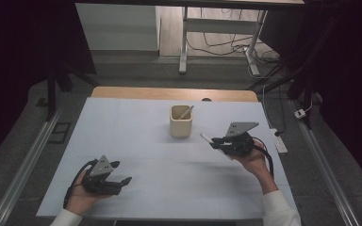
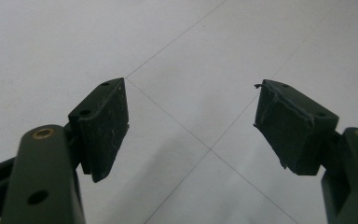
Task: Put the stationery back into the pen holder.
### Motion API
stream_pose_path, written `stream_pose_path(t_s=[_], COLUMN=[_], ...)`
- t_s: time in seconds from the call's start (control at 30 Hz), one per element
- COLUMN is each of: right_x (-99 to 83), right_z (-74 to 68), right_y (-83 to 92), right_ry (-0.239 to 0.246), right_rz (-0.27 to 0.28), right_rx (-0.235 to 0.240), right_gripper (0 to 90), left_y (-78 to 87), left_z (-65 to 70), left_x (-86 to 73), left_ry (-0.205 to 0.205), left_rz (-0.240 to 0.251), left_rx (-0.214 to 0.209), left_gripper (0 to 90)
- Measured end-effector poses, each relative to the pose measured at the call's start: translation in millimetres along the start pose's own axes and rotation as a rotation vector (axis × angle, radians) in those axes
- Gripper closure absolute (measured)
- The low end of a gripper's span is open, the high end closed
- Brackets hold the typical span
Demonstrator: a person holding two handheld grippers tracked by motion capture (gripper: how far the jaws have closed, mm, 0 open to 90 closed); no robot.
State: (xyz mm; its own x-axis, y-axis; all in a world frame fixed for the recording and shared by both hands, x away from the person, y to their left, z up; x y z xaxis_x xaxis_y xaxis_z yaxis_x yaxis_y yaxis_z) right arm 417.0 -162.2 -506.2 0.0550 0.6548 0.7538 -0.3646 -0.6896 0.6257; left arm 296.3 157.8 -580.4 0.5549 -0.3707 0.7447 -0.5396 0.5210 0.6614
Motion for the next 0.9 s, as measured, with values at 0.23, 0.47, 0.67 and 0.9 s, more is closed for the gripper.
stream_pose_path(t_s=[0.23, 0.47, 0.67, 0.9], right_x=[6.4, 15.5, 27.7, 35.3], right_z=[2.9, 6.3, 11.4, 21.5], right_y=[1.8, 5.4, 9.6, 12.8], right_ry=[-0.024, -0.041, -0.069, -0.111], right_rz=[0.041, 0.091, 0.148, 0.190], right_rx=[-0.031, -0.077, -0.123, -0.180], right_gripper=[77.7, 77.7, 77.7, 77.7], left_y=[-0.7, -0.5, -2.3, -1.1], left_z=[-0.6, -2.8, -1.5, -3.2], left_x=[-0.1, -0.1, -0.6, 0.9], left_ry=[0.000, 0.012, 0.009, 0.017], left_rz=[-0.003, 0.002, -0.004, 0.007], left_rx=[0.003, 0.010, 0.005, 0.000], left_gripper=[25.7, 25.7, 25.5, 25.5])
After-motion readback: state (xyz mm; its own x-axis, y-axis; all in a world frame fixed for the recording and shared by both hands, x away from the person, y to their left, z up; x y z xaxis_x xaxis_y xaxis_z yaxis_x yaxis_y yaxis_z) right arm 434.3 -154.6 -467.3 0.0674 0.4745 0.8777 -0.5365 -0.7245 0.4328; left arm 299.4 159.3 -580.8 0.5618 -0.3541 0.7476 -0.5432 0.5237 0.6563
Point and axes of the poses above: each handheld gripper's, and its own axes: y roughly backward along the jaws, x roughly out of its top, z roughly to its right, the point moved 10 cm from there along -y, roughly forward along the jaws, and after that the axes turned 7 degrees about y, right-handed, at the moved point
